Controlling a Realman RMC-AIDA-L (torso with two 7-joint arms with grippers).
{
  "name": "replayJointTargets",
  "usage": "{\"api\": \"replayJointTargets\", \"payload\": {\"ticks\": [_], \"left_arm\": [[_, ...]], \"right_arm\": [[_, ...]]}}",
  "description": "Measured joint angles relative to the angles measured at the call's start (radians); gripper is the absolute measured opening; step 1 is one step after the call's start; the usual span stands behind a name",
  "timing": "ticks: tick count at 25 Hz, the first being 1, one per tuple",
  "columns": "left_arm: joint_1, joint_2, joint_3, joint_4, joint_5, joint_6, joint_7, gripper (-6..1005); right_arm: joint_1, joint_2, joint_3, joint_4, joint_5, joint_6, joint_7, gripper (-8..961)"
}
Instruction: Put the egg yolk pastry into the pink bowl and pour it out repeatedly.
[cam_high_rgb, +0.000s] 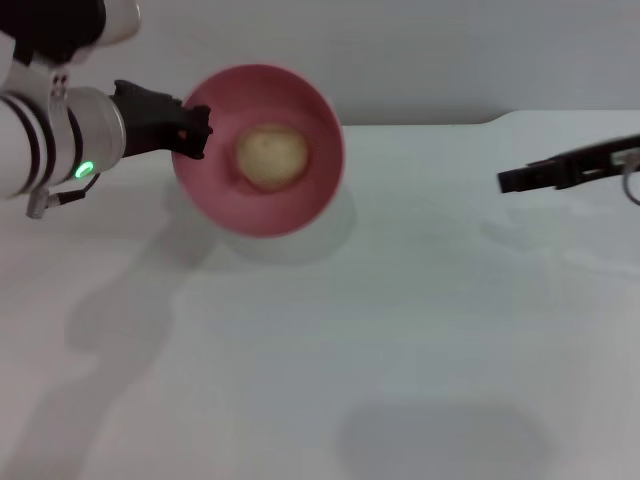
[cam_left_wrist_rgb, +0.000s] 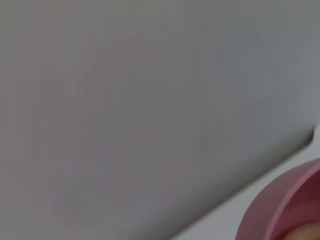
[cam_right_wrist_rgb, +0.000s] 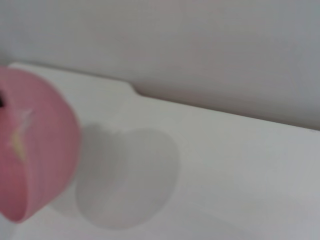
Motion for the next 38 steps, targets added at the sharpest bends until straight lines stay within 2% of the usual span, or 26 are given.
{"api": "replayJointTargets", "payload": {"ticks": [5,10,13,14,15,20,24,26,27,34,38], "left_arm": [[0.111,0.0,0.158,0.038,0.015,-0.243,0.105,-1],[0.175,-0.001,0.33,-0.024,0.101,-0.573,0.191,-2],[0.187,-0.003,0.438,-0.126,0.16,-0.839,0.241,-2],[0.187,-0.003,0.438,-0.126,0.16,-0.839,0.241,-2],[0.182,-0.007,0.532,-0.237,0.184,-1.062,0.334,-2],[0.13,-0.016,0.649,-0.403,0.17,-1.317,0.619,-1],[0.082,-0.018,0.722,-0.472,0.111,-1.396,0.86,-1],[0.075,-0.018,0.733,-0.481,0.097,-1.413,0.896,-1],[0.048,-0.019,0.776,-0.519,0.038,-1.486,1.003,-1],[0.02,-0.019,0.804,-0.551,-0.037,-1.543,1.04,-2],[0.024,-0.012,0.763,-0.466,-0.275,-1.497,0.984,-2]], "right_arm": [[-0.025,0.0,0.097,0.01,-0.016,-0.018,-0.007,488],[-0.033,0.0,0.144,0.037,-0.038,-0.01,-0.008,488],[-0.033,-0.004,0.154,0.07,-0.039,-0.006,-0.009,488],[-0.034,-0.007,0.155,0.08,-0.039,-0.005,-0.009,488],[-0.035,-0.009,0.155,0.088,-0.039,-0.005,-0.009,488],[-0.051,-0.011,0.164,0.1,-0.039,-0.004,-0.009,488],[-0.062,-0.007,0.176,0.101,-0.036,-0.002,-0.009,487],[-0.067,-0.005,0.177,0.102,-0.034,0.0,-0.009,487],[-0.069,-0.004,0.177,0.102,-0.033,0.002,-0.009,487],[-0.069,-0.003,0.164,0.103,-0.031,-0.004,-0.015,487],[-0.052,-0.001,0.135,0.103,-0.029,-0.005,-0.044,487]]}}
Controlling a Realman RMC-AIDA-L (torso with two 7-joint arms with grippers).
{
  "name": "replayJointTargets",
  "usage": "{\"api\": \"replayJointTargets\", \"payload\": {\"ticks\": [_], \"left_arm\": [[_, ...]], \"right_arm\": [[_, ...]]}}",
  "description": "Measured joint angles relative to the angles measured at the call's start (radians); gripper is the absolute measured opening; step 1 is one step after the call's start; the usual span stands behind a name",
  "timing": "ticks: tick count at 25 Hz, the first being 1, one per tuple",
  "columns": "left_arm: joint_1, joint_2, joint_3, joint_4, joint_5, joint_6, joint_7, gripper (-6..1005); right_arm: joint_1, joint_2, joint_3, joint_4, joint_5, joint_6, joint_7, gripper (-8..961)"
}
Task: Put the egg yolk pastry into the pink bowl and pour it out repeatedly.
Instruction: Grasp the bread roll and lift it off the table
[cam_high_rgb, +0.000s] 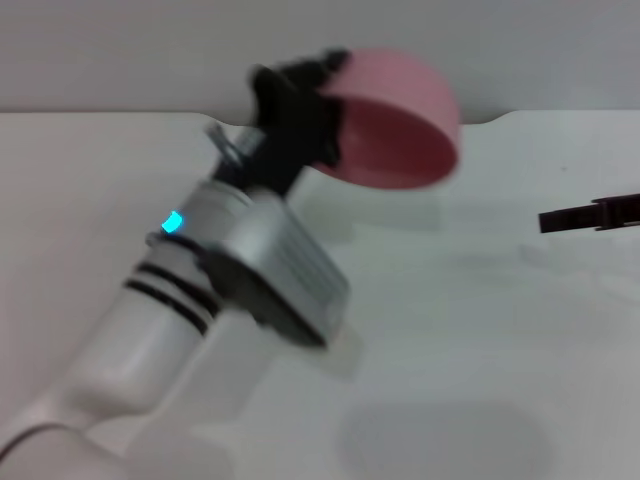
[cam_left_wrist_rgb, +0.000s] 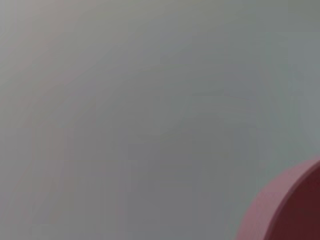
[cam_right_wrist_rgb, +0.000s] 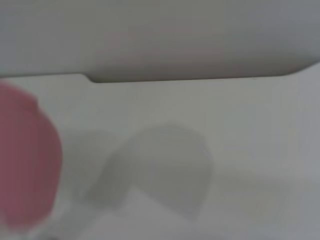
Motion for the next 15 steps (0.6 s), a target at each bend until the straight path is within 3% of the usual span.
{"api": "replayJointTargets", "payload": {"ticks": [2,5,9,10,11,15], "left_arm": [[0.017,0.006,-0.056,0.067,-0.103,0.089,-0.003,-2],[0.069,0.008,-0.203,0.175,-0.187,0.324,-0.005,-2],[0.101,0.007,-0.445,0.272,-0.315,0.751,-0.034,-2],[0.089,0.009,-0.606,0.286,-0.367,1.006,-0.112,-2],[0.089,0.009,-0.606,0.286,-0.367,1.006,-0.112,-2],[0.007,0.015,-0.903,0.261,-0.259,1.432,-0.446,-1]], "right_arm": [[0.011,0.001,-0.028,0.002,0.001,0.0,-0.014,488],[0.031,0.001,-0.096,0.007,-0.001,0.0,-0.057,492],[0.062,0.001,-0.175,0.009,0.001,0.004,-0.121,507],[0.071,0.002,-0.199,0.01,0.002,0.007,-0.134,511],[0.079,0.003,-0.221,0.011,0.002,0.01,-0.141,515],[0.114,0.007,-0.328,0.023,0.004,0.054,-0.15,530]]}}
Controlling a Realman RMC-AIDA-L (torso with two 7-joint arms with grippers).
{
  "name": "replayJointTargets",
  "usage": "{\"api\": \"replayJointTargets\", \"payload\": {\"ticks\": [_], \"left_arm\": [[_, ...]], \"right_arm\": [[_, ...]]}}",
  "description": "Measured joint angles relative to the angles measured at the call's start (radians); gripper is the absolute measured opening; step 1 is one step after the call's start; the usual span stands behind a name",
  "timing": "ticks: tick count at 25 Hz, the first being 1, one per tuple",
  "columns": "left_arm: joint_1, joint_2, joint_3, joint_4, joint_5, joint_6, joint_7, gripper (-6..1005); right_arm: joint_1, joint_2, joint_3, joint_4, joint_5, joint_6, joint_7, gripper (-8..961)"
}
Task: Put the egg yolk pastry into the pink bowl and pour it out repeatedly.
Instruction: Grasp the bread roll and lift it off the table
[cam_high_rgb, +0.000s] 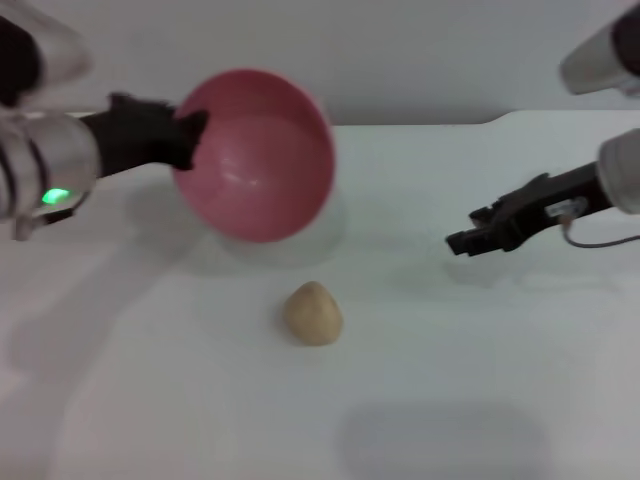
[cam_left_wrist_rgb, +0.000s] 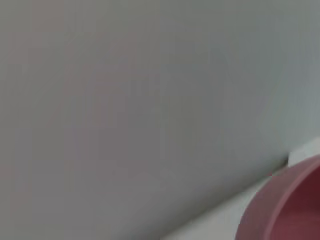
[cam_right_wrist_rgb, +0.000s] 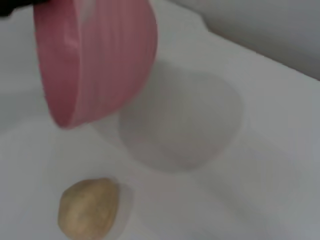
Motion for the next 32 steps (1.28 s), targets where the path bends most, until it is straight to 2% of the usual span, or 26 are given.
{"api": "replayJointTargets", "payload": {"ticks": [3,5,7,10,15,21,26,32], "left_arm": [[-0.072,0.004,-0.2,-0.003,0.188,0.26,-0.252,-1],[-0.115,0.004,-0.305,0.004,0.302,0.421,-0.36,-1],[-0.144,0.004,-0.377,0.017,0.373,0.539,-0.412,-1],[-0.163,0.005,-0.437,0.051,0.44,0.658,-0.441,-1],[-0.153,0.003,-0.446,0.132,0.534,0.745,-0.494,-2],[-0.157,0.003,-0.445,0.155,0.606,0.824,-0.522,-1],[-0.163,0.001,-0.442,0.157,0.608,0.826,-0.525,-2],[-0.175,0.0,-0.43,0.157,0.609,0.823,-0.527,-2]], "right_arm": [[0.028,0.001,-0.092,0.034,0.002,0.045,-0.005,542],[0.052,0.001,-0.152,0.073,0.013,0.086,-0.011,549],[0.074,0.002,-0.217,0.112,0.053,0.133,-0.013,557],[0.09,0.002,-0.286,0.135,0.121,0.181,-0.018,568],[0.087,0.004,-0.415,0.153,0.277,0.265,-0.076,588],[0.097,0.006,-0.509,0.191,0.328,0.294,-0.07,628],[0.099,0.006,-0.521,0.236,0.345,0.303,-0.068,648],[0.101,0.007,-0.561,0.302,0.449,0.362,-0.11,640]]}}
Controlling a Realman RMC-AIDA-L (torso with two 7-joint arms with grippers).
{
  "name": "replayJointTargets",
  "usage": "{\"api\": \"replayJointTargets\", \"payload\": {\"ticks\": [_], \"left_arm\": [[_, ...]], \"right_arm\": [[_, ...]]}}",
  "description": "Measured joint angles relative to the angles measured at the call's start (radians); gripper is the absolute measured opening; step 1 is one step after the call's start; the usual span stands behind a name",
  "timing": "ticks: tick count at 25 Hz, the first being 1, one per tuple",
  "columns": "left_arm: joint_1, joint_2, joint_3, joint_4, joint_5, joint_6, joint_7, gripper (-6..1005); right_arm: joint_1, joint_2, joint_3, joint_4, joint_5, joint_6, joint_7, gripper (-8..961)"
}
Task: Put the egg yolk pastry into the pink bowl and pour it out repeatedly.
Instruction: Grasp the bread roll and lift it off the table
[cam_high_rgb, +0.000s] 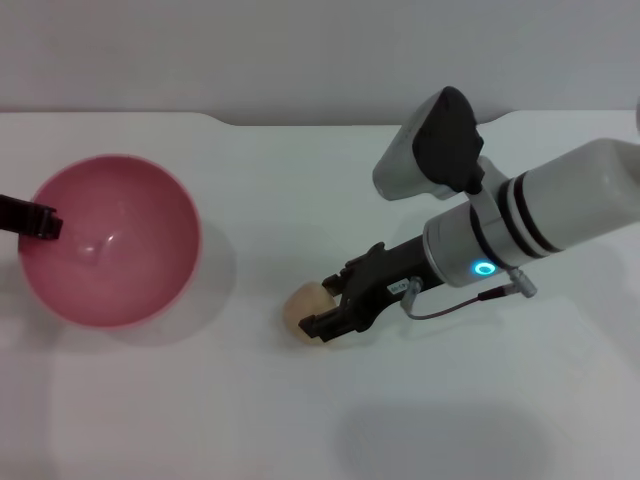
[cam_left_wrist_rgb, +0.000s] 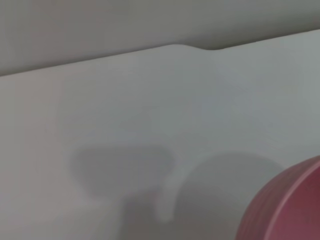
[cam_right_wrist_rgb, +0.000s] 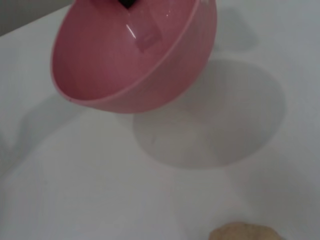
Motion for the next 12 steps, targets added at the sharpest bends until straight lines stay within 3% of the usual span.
{"api": "replayJointTargets", "payload": {"ticks": [6,12], "left_arm": [[-0.01,0.0,0.038,0.0,0.0,-0.001,-0.005,-2],[-0.016,0.0,0.061,-0.007,0.001,-0.002,-0.007,-2]], "right_arm": [[0.01,0.005,-0.059,0.035,0.006,0.058,0.005,632],[0.003,0.001,-0.047,0.036,0.012,0.084,0.025,625]]}}
